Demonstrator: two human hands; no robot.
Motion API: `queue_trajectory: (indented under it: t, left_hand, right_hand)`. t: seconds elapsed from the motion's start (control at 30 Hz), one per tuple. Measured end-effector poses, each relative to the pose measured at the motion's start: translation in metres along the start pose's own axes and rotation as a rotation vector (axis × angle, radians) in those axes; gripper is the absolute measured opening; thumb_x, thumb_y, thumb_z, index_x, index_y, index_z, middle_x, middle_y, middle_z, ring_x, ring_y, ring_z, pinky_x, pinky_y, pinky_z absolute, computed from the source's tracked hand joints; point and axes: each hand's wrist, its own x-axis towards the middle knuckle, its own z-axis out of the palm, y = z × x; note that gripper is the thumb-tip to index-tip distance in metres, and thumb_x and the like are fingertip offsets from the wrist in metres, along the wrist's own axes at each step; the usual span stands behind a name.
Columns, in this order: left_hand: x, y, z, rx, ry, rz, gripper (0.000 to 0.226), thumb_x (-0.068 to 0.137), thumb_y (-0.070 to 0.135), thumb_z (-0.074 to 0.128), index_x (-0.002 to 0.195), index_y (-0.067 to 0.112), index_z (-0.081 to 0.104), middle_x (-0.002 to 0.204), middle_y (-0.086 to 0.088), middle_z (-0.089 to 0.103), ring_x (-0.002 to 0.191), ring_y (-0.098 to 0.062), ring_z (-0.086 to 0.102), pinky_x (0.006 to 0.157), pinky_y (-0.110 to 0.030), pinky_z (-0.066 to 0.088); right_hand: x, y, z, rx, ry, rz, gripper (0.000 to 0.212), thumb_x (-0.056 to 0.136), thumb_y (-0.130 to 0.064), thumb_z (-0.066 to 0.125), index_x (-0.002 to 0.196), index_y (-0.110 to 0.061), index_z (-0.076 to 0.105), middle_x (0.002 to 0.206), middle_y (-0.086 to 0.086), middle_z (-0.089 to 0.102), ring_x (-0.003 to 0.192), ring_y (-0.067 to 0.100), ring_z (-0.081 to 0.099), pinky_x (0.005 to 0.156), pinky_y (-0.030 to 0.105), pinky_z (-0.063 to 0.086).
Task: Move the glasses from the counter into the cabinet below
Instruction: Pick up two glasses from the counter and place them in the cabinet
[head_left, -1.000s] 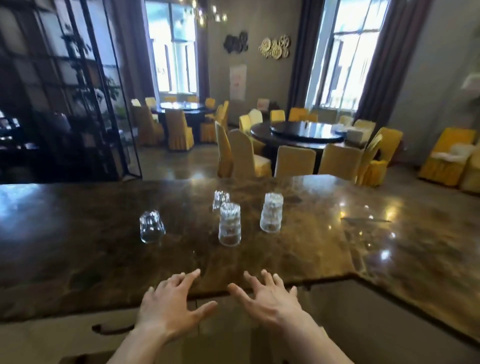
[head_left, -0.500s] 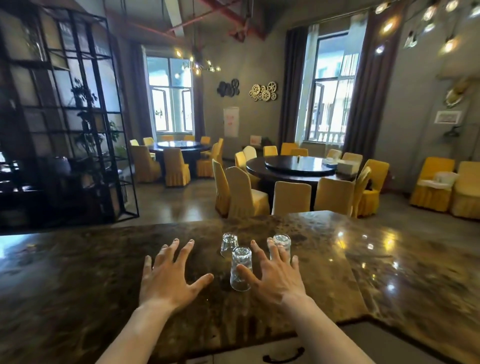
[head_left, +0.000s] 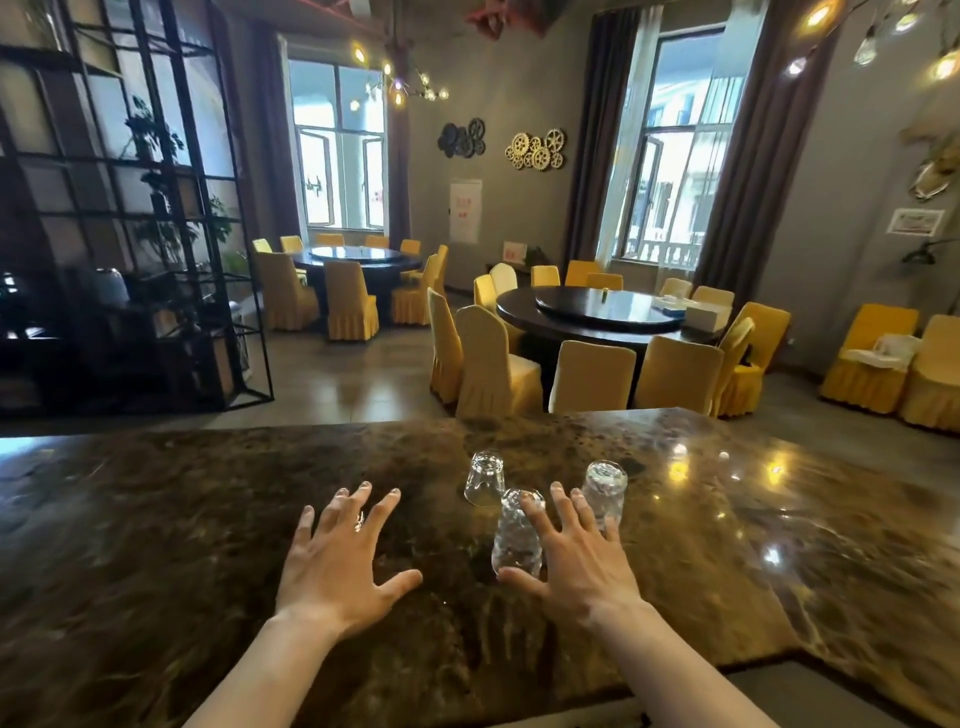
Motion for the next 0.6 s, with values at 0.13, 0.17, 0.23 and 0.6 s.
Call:
queue_trajectory:
  t: [0.13,0.17,0.23,0.6]
  left_hand:
    - [0.027,-0.026,0.017,0.156,-0.164,0.036,0.103,0.082,0.066,0.064,0.155,0.044,-0.006,0.168,0.001,-0.005,0.153,-0.025,-0.007,0.124,-0.051,0.003]
    - [0.041,-0.031,0.024,0.206,-0.205,0.051,0.106,0.082,0.060,0.068,0.155,0.043,-0.007,0.167,0.000,-0.007,0.153,-0.026,-0.010,0.124,-0.051,0.002]
    - [0.056,-0.036,0.028,0.322,-0.280,0.093,0.109,0.083,0.048,0.074,0.155,0.041,-0.007,0.167,-0.002,-0.012,0.152,-0.028,-0.014,0.123,-0.052,-0.003]
    - [0.129,-0.044,0.081,0.830,-0.634,0.391,0.074,0.094,0.007,0.056,0.156,0.017,0.018,0.162,-0.020,0.019,0.148,-0.042,0.016,0.119,-0.053,0.019]
  right_hand:
    - [0.030,0.000,0.009,-0.213,-0.016,-0.158,0.101,0.089,-0.057,0.067,0.160,-0.035,-0.001,0.172,0.011,-0.008,0.156,0.037,-0.012,0.125,0.061,0.001]
    - [0.047,-0.001,0.014,-0.274,-0.011,-0.210,0.100,0.091,-0.049,0.068,0.161,-0.033,-0.001,0.171,0.013,-0.009,0.156,0.039,-0.015,0.125,0.062,-0.001]
    - [0.065,-0.007,0.019,-0.417,0.008,-0.344,0.086,0.100,-0.037,0.057,0.162,-0.030,-0.002,0.170,0.017,-0.011,0.153,0.042,-0.020,0.123,0.064,-0.007]
    - [0.138,-0.002,0.071,-1.159,-0.340,-0.562,0.069,0.074,-0.019,0.090,0.134,-0.007,0.059,0.144,0.027,0.054,0.129,0.060,0.044,0.106,0.074,0.034]
